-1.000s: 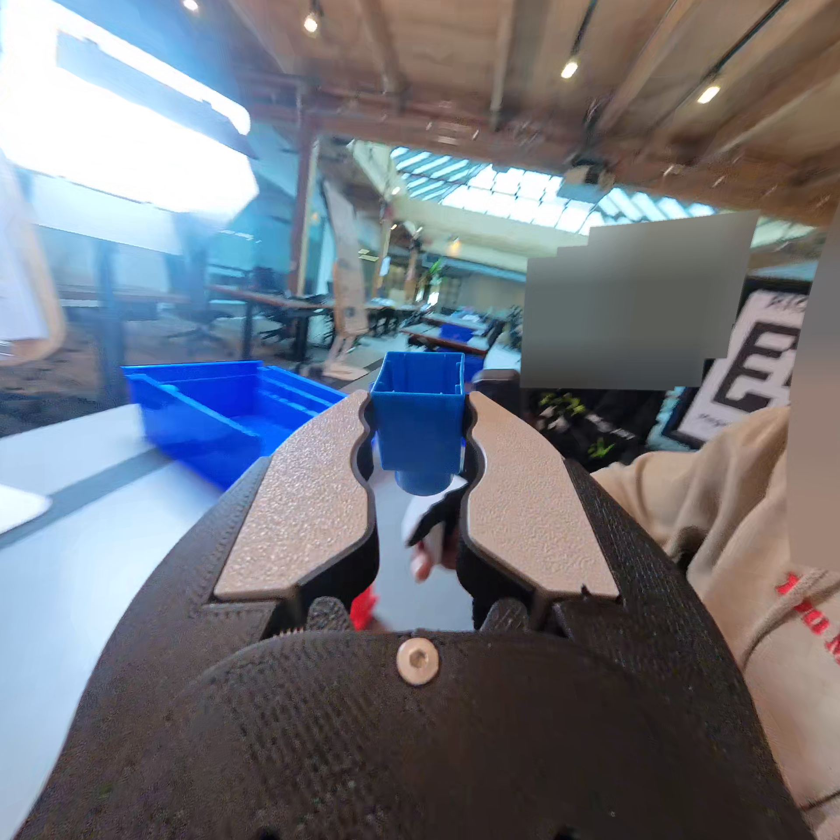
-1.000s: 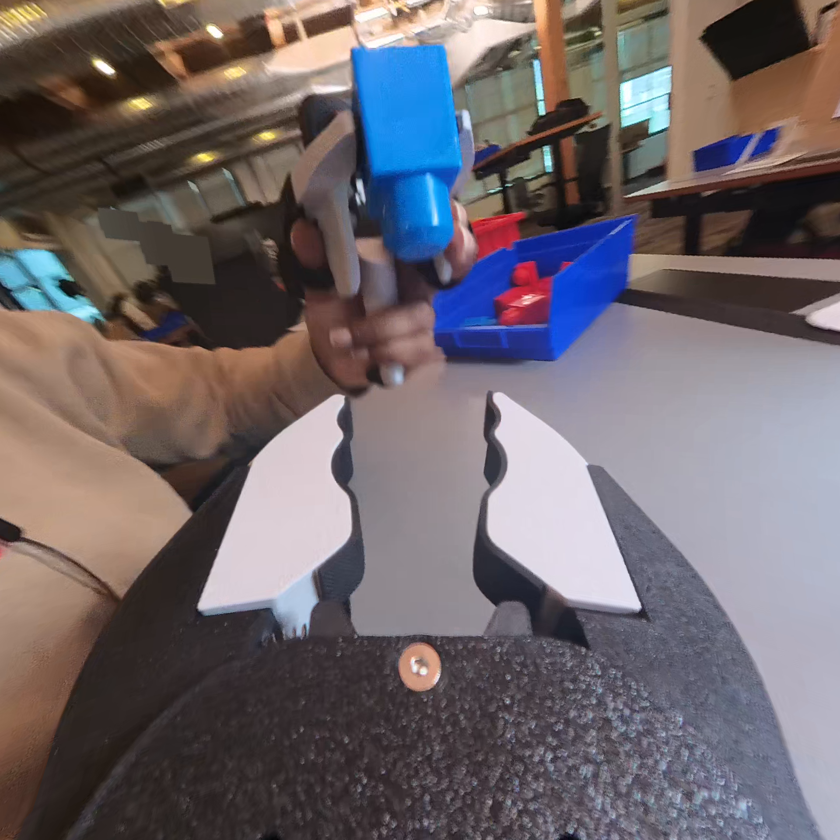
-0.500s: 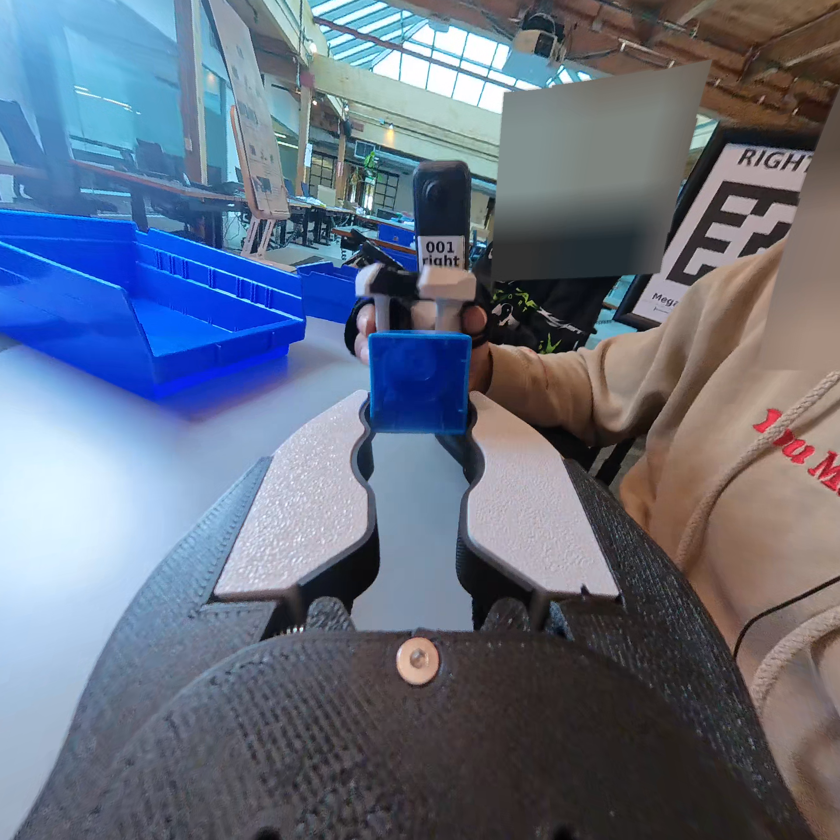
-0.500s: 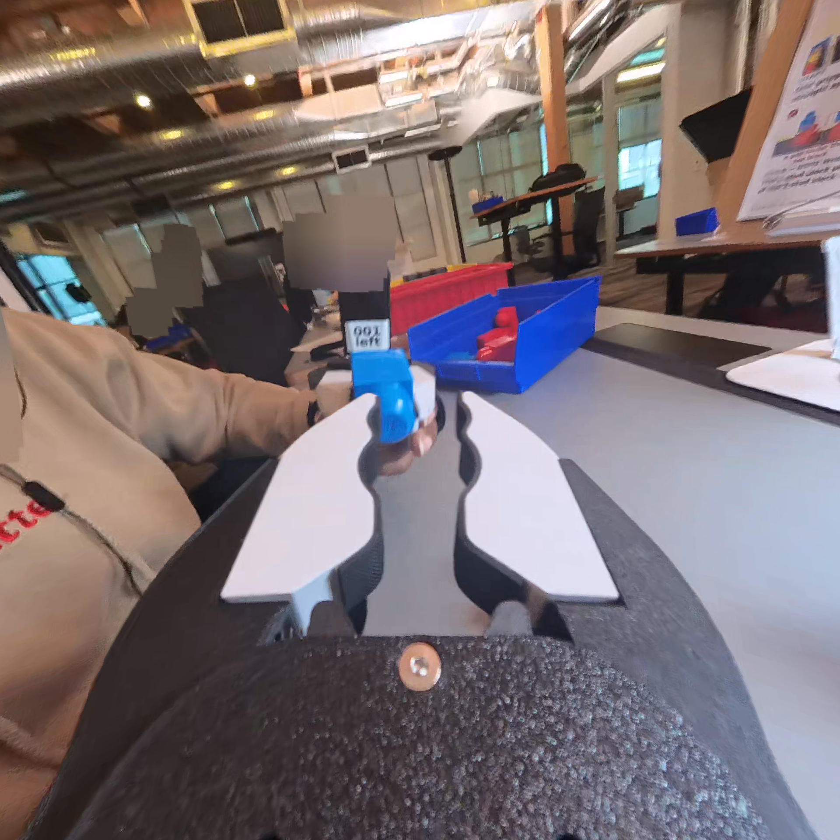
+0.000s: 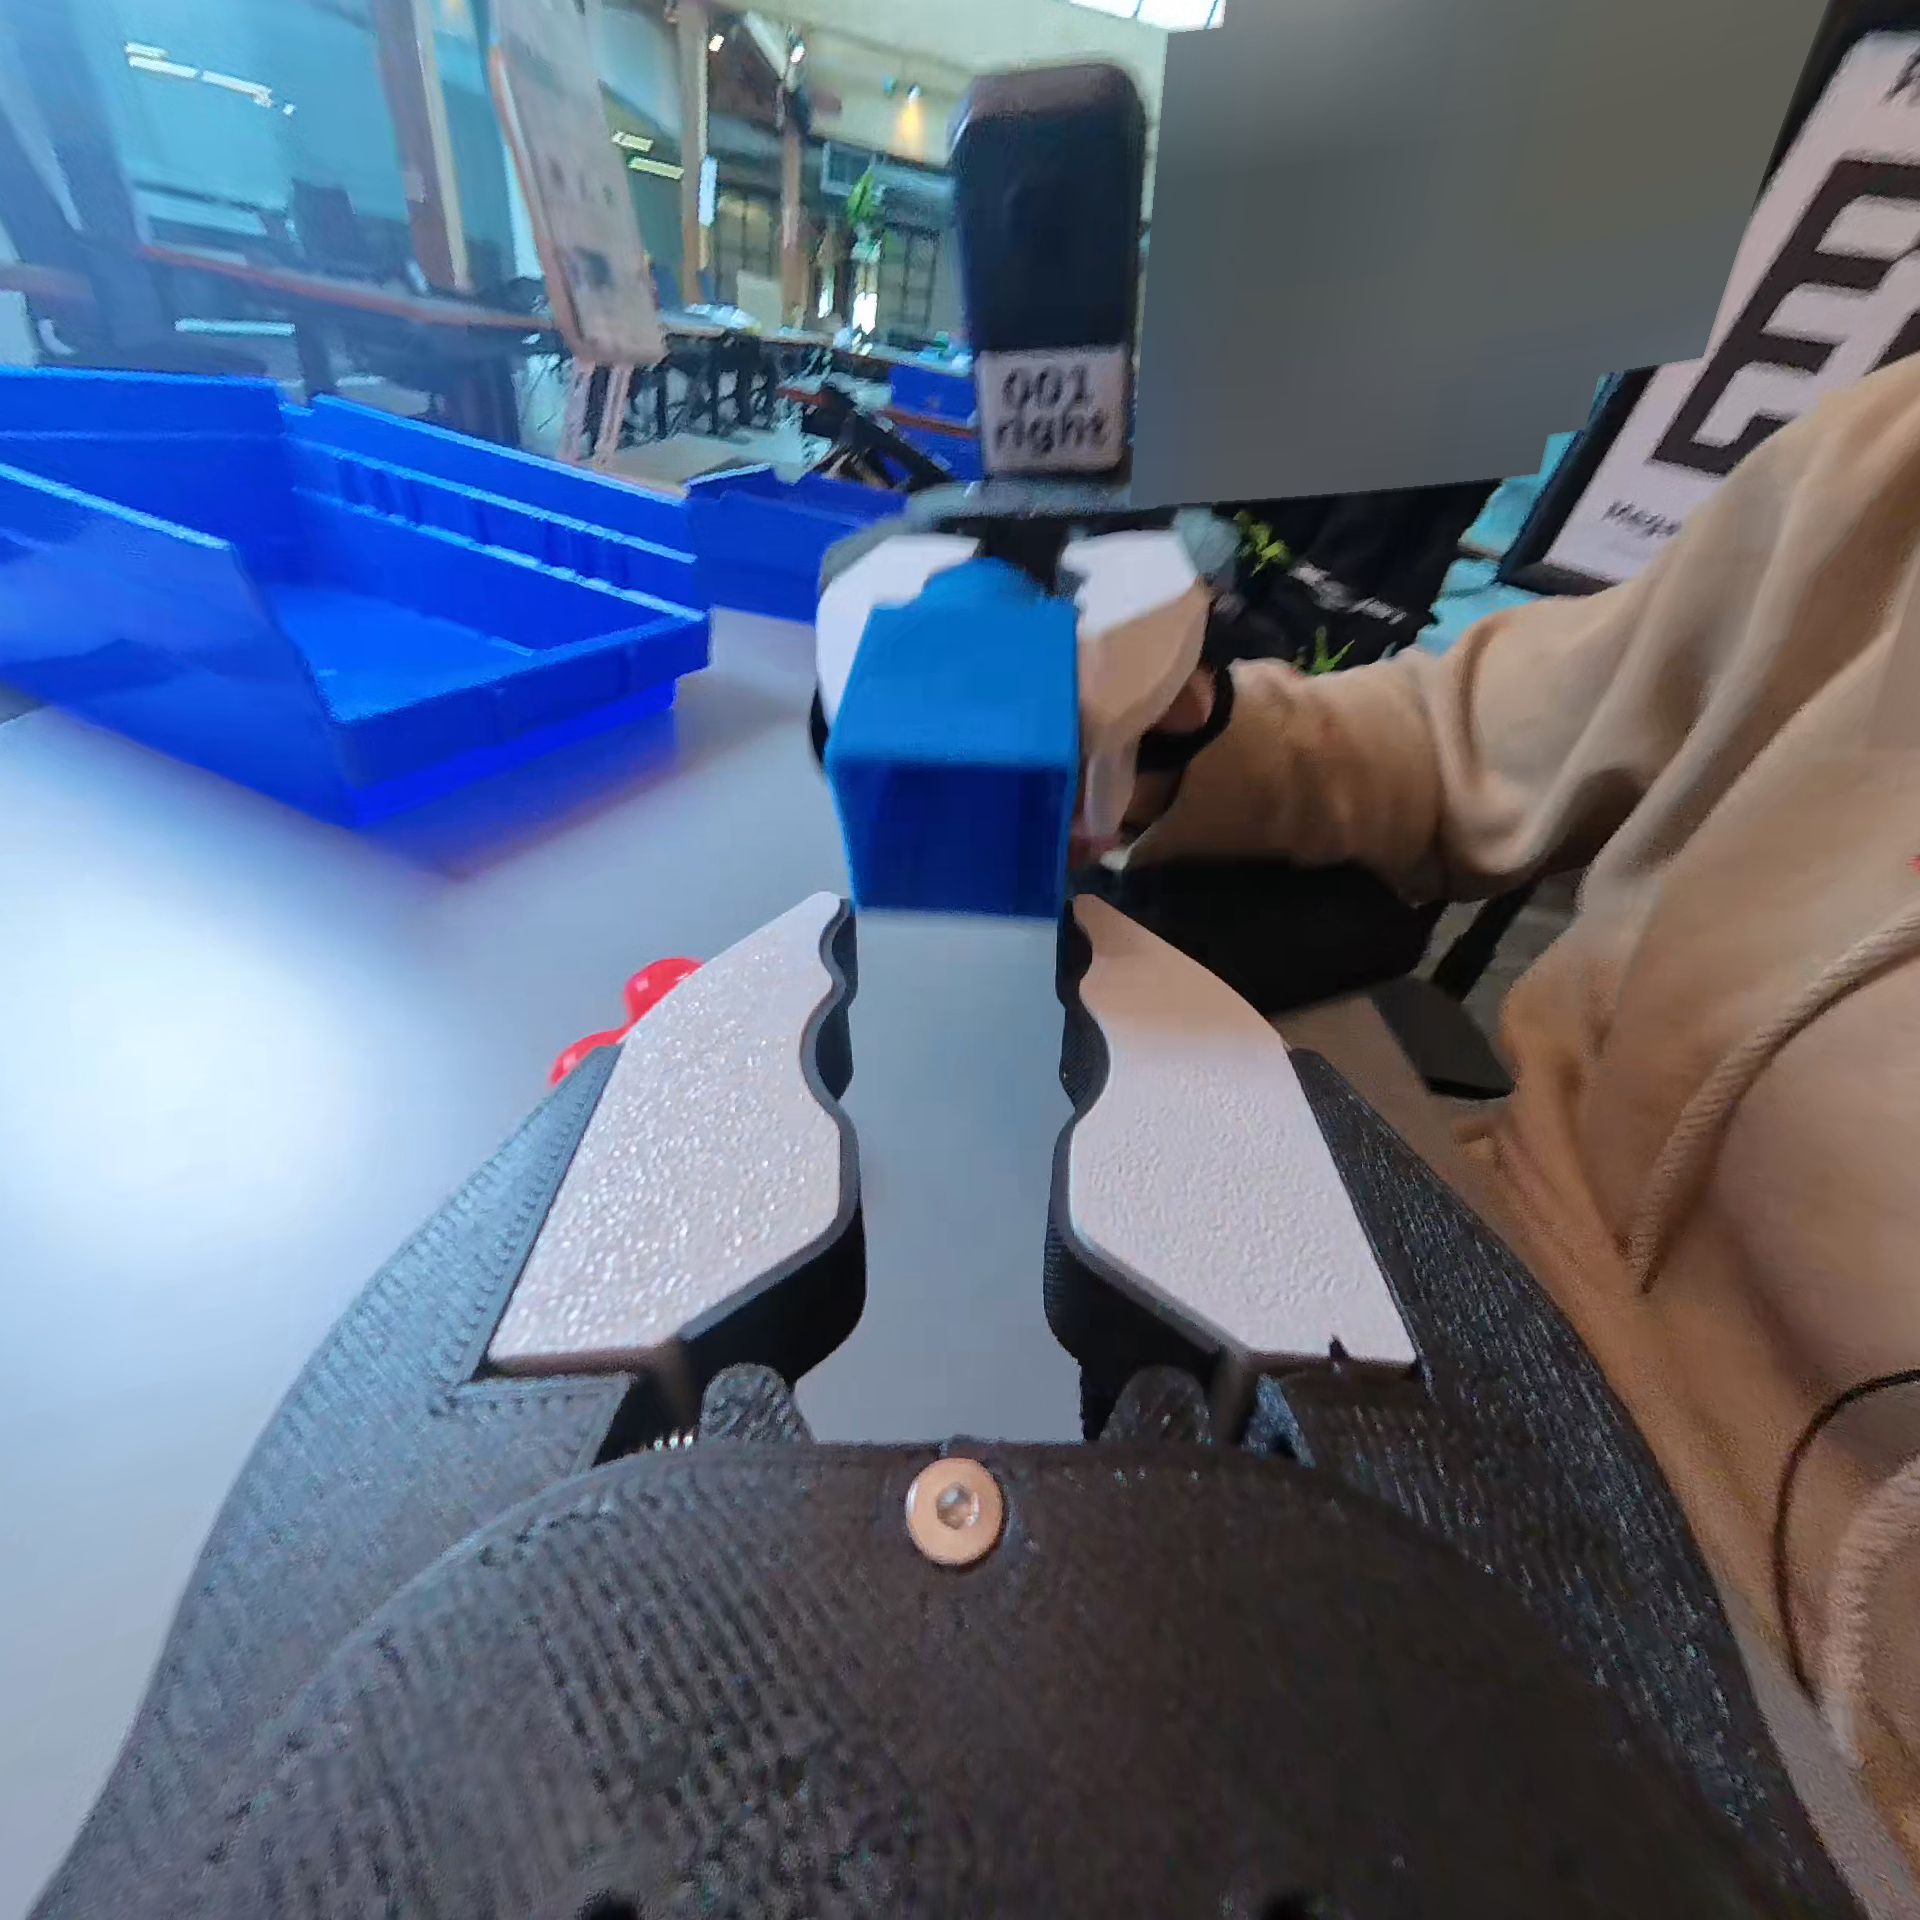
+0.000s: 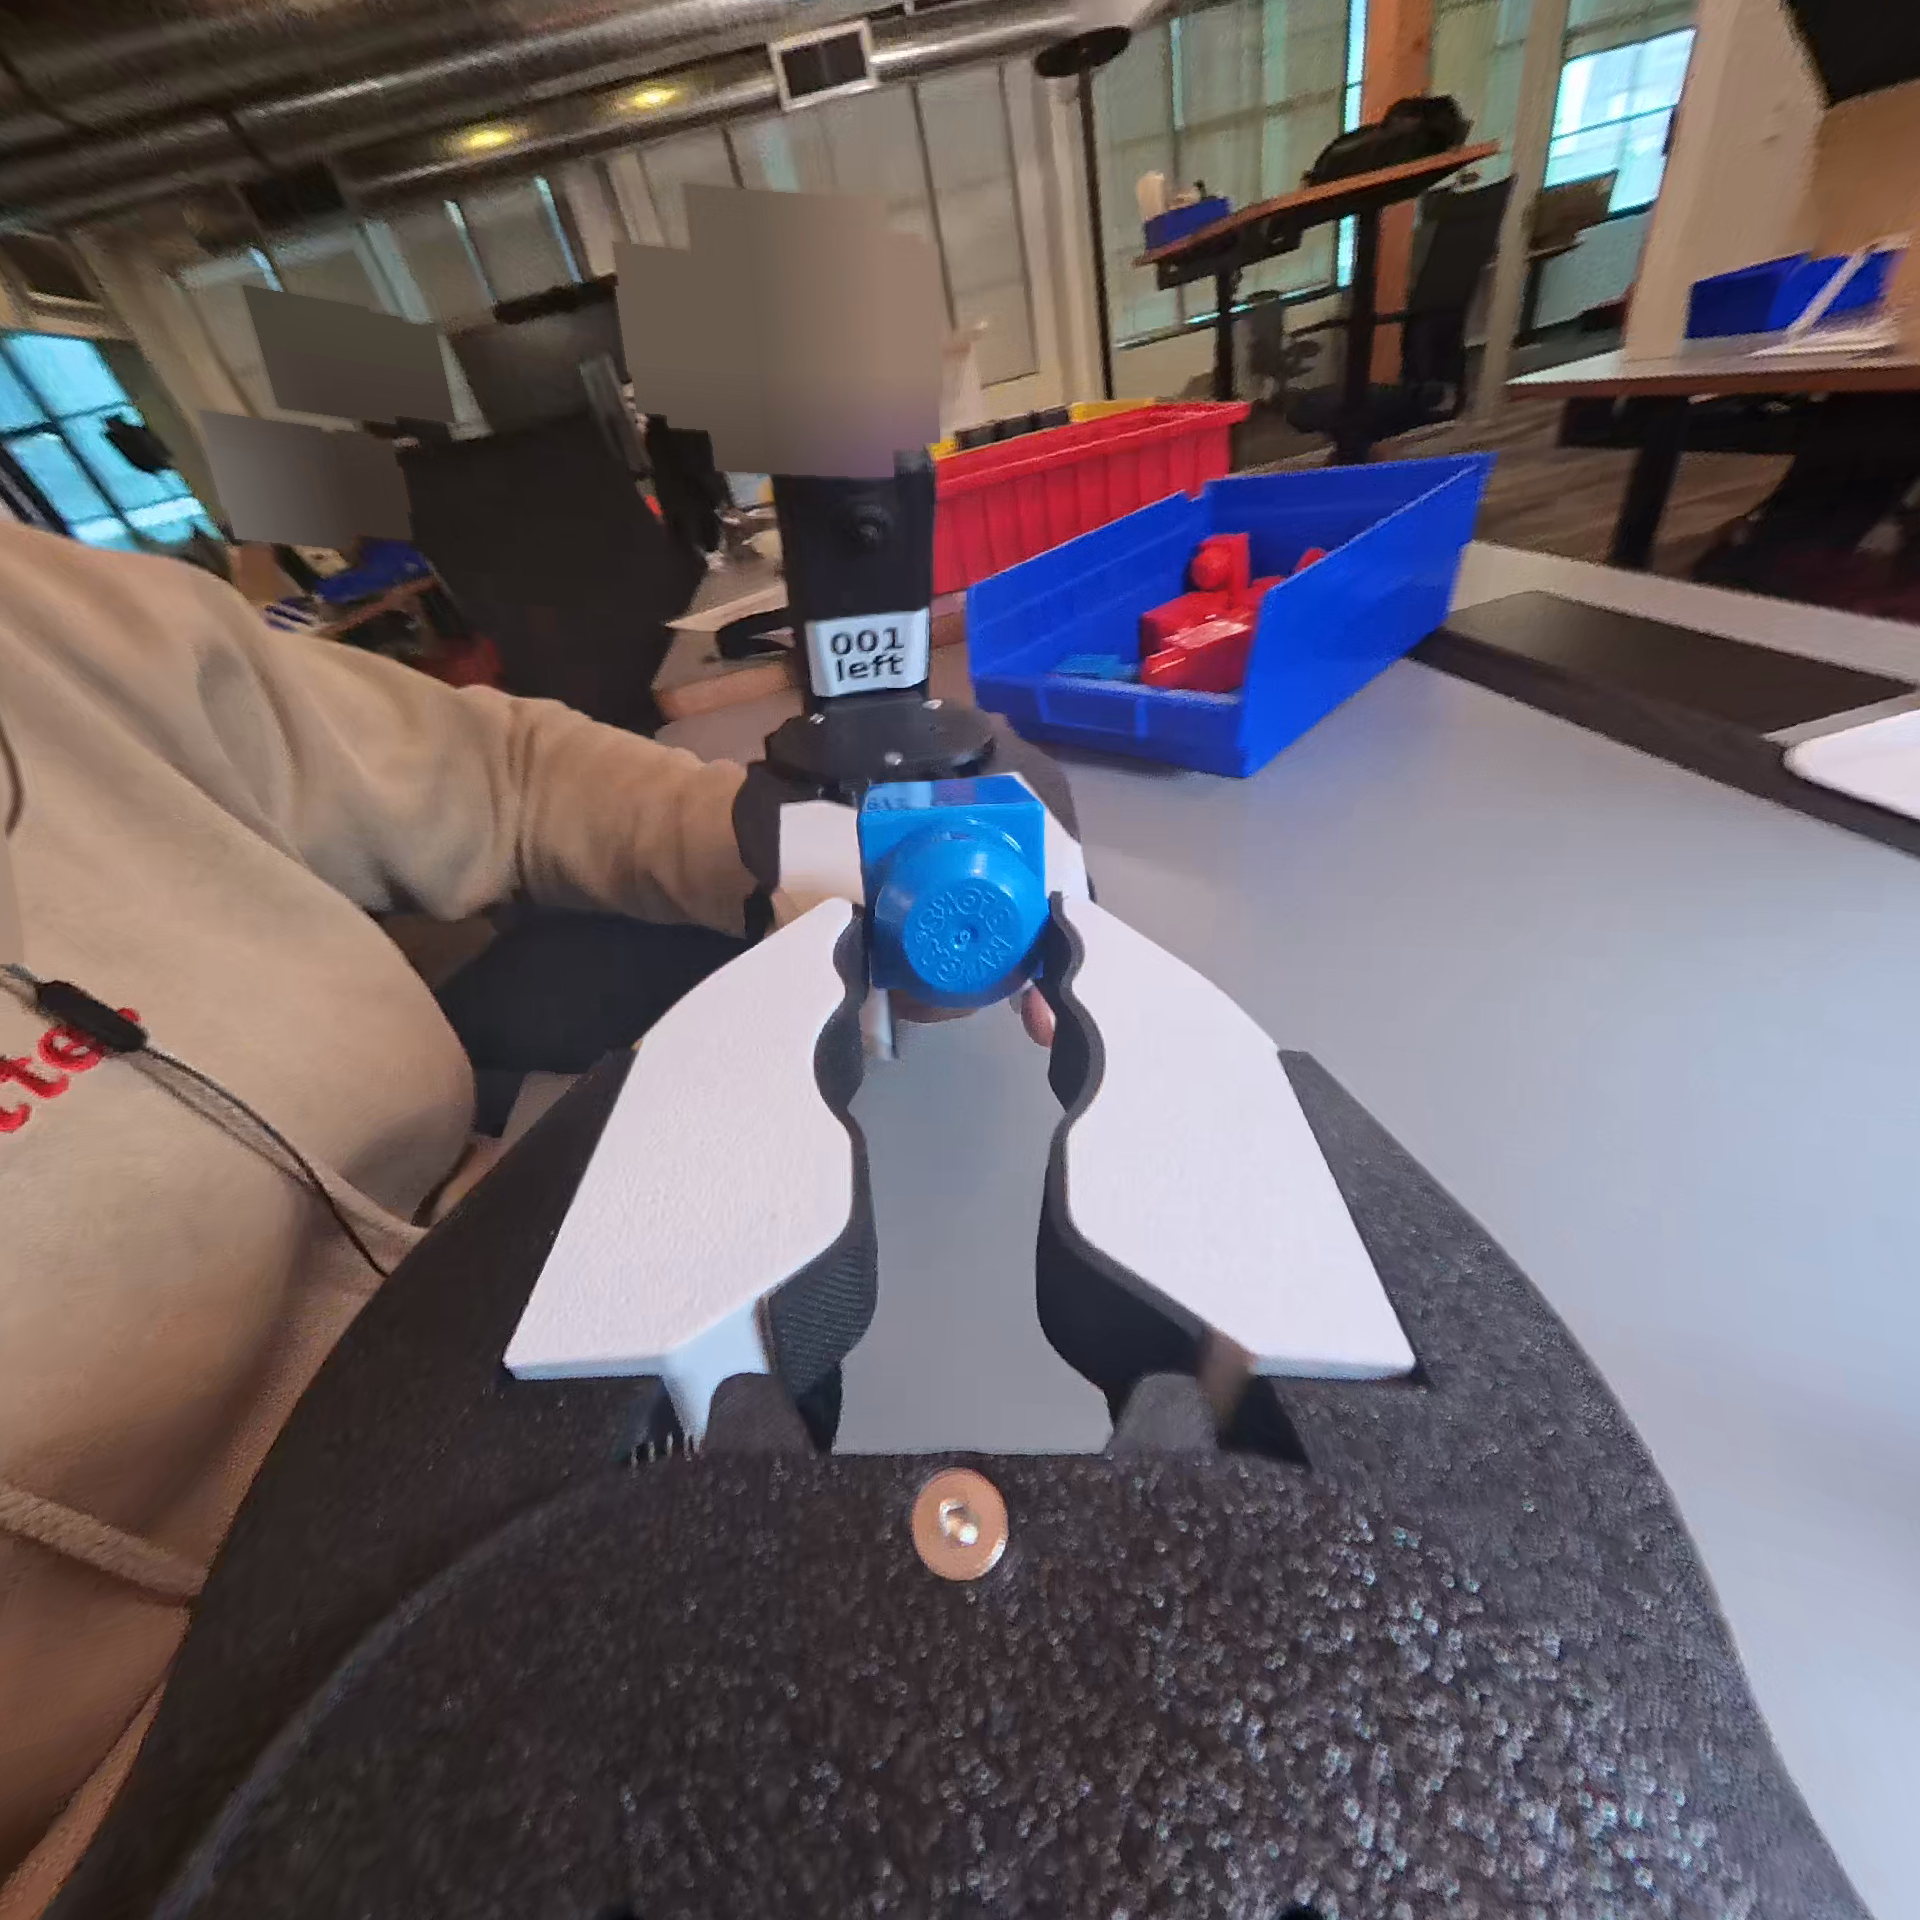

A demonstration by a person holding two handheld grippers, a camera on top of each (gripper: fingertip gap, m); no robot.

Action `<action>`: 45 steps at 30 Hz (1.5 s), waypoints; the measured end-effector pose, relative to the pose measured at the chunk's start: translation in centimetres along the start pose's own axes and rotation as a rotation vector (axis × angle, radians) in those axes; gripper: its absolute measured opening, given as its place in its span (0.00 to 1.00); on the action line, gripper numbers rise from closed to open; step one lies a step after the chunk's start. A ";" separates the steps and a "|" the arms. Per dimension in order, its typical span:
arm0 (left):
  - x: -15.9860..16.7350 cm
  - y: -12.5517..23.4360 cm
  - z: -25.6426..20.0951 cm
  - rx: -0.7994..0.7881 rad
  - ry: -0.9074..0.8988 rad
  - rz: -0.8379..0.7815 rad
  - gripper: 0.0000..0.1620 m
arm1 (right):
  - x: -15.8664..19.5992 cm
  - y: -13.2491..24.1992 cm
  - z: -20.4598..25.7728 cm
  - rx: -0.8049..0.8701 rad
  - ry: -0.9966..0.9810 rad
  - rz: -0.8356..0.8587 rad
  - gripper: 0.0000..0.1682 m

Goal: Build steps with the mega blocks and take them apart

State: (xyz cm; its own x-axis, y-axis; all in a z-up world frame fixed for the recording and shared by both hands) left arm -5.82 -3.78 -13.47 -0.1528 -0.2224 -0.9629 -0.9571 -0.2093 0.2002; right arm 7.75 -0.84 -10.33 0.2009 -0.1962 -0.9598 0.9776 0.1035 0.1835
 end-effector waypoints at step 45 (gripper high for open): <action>-0.7 -0.8 0.7 -0.106 -0.275 0.597 0.22 | 2.1 -2.5 -0.8 0.079 0.357 0.844 0.21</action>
State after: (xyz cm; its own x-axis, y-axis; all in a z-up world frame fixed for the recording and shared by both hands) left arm -5.08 -2.78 -13.11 -0.7196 -0.0810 -0.6897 -0.6616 -0.2216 0.7163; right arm 5.63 -0.69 -12.99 0.8313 0.2286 -0.5067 0.5193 0.0059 0.8546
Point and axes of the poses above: each gripper's, where its closed fingertips meet, y back along the fingers, x out of its underside, z = x × y across the jaws, the point moved 7 cm from there along y, back along the fingers, and after that the axes turned 8 degrees about z, right-handed, at the moved point
